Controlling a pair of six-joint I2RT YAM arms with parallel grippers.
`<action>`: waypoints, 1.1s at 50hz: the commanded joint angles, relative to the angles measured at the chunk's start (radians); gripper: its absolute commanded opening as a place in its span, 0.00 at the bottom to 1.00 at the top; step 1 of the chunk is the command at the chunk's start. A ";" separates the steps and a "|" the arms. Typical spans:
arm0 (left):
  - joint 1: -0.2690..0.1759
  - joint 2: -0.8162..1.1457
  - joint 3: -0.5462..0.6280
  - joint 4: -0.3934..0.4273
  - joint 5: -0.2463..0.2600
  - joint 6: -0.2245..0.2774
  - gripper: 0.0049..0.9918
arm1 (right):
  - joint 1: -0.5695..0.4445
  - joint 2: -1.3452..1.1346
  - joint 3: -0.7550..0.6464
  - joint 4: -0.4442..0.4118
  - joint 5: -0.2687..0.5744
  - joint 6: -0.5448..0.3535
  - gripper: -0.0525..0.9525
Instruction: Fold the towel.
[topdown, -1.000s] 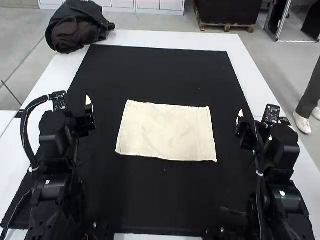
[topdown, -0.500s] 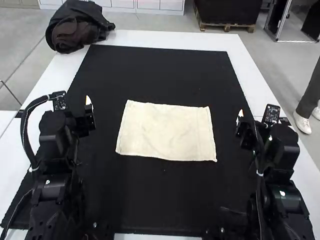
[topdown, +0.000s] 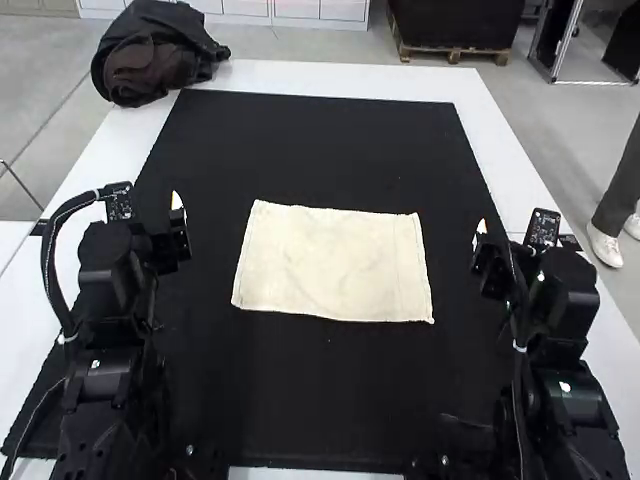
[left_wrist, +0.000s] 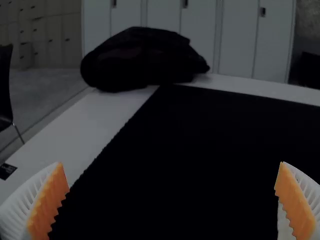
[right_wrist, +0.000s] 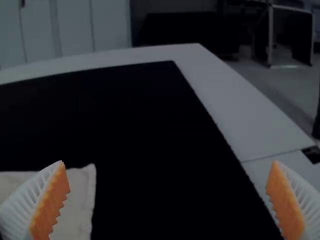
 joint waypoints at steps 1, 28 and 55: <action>0.001 -0.009 -0.004 0.004 -0.012 -0.014 0.98 | 0.006 -0.007 -0.004 0.010 -0.001 0.012 0.96; -0.007 -0.009 -0.004 0.213 0.027 0.261 0.95 | -0.010 -0.007 -0.004 0.252 -0.045 -0.396 0.95; -0.015 0.599 0.472 0.242 0.073 0.261 0.96 | -0.030 0.688 0.525 0.221 -0.130 -0.075 0.95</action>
